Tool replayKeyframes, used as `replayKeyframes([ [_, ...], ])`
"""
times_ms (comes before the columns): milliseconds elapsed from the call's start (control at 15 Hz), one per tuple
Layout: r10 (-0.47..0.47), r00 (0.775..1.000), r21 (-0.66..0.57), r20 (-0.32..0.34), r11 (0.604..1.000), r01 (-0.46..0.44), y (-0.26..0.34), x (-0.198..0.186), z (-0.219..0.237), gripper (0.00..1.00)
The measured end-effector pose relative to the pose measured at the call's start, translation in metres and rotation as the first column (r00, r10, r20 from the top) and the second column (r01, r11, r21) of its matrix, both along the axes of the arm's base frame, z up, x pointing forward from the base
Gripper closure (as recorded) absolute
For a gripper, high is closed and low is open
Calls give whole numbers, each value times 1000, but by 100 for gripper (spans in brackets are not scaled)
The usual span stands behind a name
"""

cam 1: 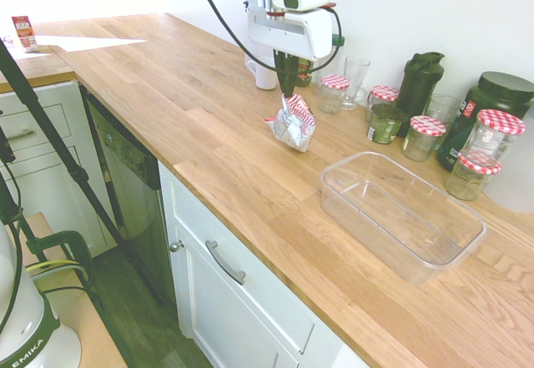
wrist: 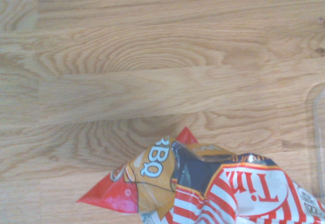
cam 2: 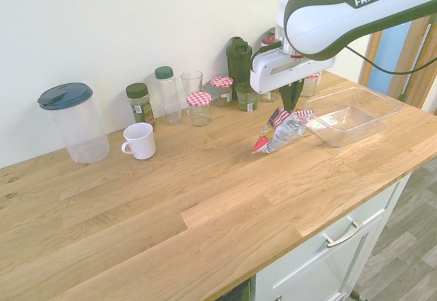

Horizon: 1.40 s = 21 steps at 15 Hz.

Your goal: Put the chip bag into the container

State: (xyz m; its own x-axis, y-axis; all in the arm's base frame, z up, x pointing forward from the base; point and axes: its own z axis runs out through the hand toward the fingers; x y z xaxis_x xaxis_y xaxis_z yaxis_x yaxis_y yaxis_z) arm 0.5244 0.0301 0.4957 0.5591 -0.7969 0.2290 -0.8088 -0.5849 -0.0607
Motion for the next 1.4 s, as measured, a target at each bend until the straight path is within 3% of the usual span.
replayKeyframes([
  [733, -60, 994, 40, 87, 998, 56, -100, -36, 72, 100],
  [1400, -71, 992, 76, 103, 995, 63, -192, -16, 92, 100],
])
